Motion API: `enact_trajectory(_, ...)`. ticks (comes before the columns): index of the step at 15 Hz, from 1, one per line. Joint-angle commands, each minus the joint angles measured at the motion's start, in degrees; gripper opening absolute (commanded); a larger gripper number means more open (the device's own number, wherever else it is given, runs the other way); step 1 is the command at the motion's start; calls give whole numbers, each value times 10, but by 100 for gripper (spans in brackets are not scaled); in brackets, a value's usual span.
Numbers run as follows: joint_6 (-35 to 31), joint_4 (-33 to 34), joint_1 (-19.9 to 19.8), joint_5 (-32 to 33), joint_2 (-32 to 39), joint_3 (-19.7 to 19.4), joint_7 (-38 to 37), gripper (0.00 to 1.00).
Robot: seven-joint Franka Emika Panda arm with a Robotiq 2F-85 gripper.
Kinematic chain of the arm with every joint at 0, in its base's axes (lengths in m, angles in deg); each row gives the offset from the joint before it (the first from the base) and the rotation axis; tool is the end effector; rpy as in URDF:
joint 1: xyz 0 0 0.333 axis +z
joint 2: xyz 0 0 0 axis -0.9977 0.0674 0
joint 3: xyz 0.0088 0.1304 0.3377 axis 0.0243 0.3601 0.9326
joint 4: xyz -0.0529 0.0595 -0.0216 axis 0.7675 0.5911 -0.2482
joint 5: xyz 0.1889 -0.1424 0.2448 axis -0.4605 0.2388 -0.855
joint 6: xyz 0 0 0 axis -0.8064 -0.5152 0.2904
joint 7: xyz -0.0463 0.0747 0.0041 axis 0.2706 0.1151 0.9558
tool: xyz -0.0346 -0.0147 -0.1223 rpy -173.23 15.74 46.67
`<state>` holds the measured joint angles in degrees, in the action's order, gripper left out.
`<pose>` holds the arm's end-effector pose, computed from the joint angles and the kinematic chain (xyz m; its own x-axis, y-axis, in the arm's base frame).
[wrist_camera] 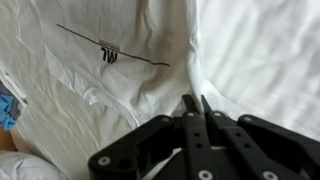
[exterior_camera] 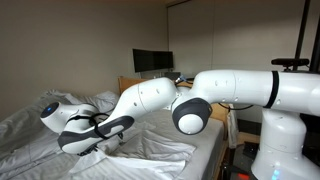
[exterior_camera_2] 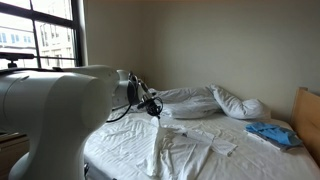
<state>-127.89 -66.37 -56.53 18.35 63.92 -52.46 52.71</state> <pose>0.7267 0.3181 0.1446 0.9654 0.2311 0.1209 0.1374 -0.8445 0.5177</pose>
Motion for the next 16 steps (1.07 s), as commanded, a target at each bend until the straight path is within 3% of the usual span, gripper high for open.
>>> enact_trajectory(1,24,27,-30,-44,0,0,-29,7)
enact_trajectory(16,34,23,-196,-147,-41,5,-162,7)
